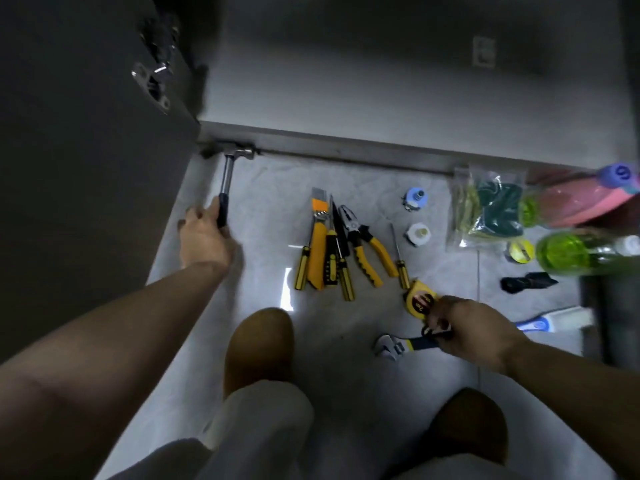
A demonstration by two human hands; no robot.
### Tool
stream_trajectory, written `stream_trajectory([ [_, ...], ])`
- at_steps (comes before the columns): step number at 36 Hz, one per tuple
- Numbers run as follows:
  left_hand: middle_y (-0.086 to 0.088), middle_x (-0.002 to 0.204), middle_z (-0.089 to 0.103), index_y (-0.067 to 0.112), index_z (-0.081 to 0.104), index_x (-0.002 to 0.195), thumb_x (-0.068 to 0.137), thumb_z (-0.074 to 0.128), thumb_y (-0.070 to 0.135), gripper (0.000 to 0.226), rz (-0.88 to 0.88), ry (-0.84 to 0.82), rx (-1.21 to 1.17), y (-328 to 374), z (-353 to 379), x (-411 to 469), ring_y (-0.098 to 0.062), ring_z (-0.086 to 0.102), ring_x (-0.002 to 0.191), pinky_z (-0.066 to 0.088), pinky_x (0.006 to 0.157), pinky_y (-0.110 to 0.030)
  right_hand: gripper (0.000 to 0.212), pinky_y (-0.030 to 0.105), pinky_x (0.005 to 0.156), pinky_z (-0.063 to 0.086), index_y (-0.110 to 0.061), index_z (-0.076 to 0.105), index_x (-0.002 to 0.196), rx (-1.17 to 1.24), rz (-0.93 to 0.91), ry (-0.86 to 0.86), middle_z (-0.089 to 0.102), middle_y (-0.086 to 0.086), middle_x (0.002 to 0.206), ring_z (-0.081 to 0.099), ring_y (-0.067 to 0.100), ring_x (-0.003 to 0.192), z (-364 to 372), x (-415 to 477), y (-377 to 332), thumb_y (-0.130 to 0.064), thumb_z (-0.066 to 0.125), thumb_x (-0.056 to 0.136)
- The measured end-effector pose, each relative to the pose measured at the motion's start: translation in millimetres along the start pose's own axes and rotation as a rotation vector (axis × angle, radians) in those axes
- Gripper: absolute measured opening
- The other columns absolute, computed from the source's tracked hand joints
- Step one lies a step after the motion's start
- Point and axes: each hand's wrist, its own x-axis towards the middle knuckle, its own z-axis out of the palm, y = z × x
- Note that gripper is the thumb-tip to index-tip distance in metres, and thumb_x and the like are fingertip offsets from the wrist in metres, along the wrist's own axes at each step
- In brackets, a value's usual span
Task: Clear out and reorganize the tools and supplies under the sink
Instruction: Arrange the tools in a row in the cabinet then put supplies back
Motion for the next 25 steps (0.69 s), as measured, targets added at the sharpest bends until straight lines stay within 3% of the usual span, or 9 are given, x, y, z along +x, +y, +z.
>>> stream_trajectory([
  [5, -0.024, 0.130, 0.049, 0.024, 0.051, 0.146, 0.096, 0.054, 0.009, 0.053, -0.051, -0.026, 0.007, 11.0, -4.8, -1.5, -0.049, 0.048, 0.115, 0.046, 0.097, -0.053, 0.044, 0.036, 0.078, 0.055, -0.036, 0.050, 0.131, -0.209, 0.003, 0.036, 0.046, -0.009, 0.131, 0.062, 0.019, 0.104, 29.2, -14.6, -5.7, -0.033, 0.061, 0.088],
  [9, -0.022, 0.128, 0.048, 0.023, 0.050, 0.145, 0.098, 0.053, 0.017, 0.047, -0.089, -0.022, 0.032, 25.1, -9.0, -7.8, -0.046, 0.047, 0.119, 0.045, 0.099, -0.053, 0.052, 0.035, 0.074, 0.050, -0.031, 0.034, 0.146, -0.343, 0.003, 0.114, 0.041, -0.001, 0.139, 0.059, 0.021, 0.107, 46.9, -9.9, -16.5, -0.026, 0.050, 0.096],
  [12, -0.019, 0.132, 0.046, 0.021, 0.048, 0.145, 0.097, 0.056, 0.017, 0.049, -0.066, 0.031, 0.061, 36.7, -9.5, -20.6, -0.041, 0.045, 0.119, 0.041, 0.098, -0.051, 0.047, 0.038, 0.076, 0.054, -0.030, 0.036, 0.145, -0.384, -0.022, 0.106, 0.043, 0.002, 0.139, 0.059, 0.023, 0.107, 53.4, -6.1, -20.6, -0.023, 0.045, 0.100],
  [19, -0.019, 0.133, 0.048, 0.012, 0.055, 0.134, 0.086, 0.065, 0.005, 0.050, 0.200, 0.047, -0.025, 50.9, -9.2, -54.2, -0.038, 0.045, 0.122, 0.041, 0.099, -0.047, 0.049, 0.038, 0.081, 0.055, -0.036, 0.041, 0.143, -0.339, -0.098, 0.037, 0.050, -0.004, 0.136, 0.062, 0.023, 0.106, 38.2, -1.7, -23.7, -0.028, 0.052, 0.095],
  [25, -0.013, 0.131, 0.051, 0.012, 0.057, 0.129, 0.088, 0.063, 0.002, 0.043, 0.252, -0.018, -0.175, 63.8, -9.4, -65.6, -0.030, 0.045, 0.124, 0.040, 0.105, -0.039, 0.042, 0.028, 0.078, 0.052, -0.033, 0.053, 0.122, -0.132, -0.174, 0.049, 0.062, -0.007, 0.112, 0.064, 0.017, 0.096, 14.2, -5.4, -29.0, -0.048, 0.063, 0.084],
])
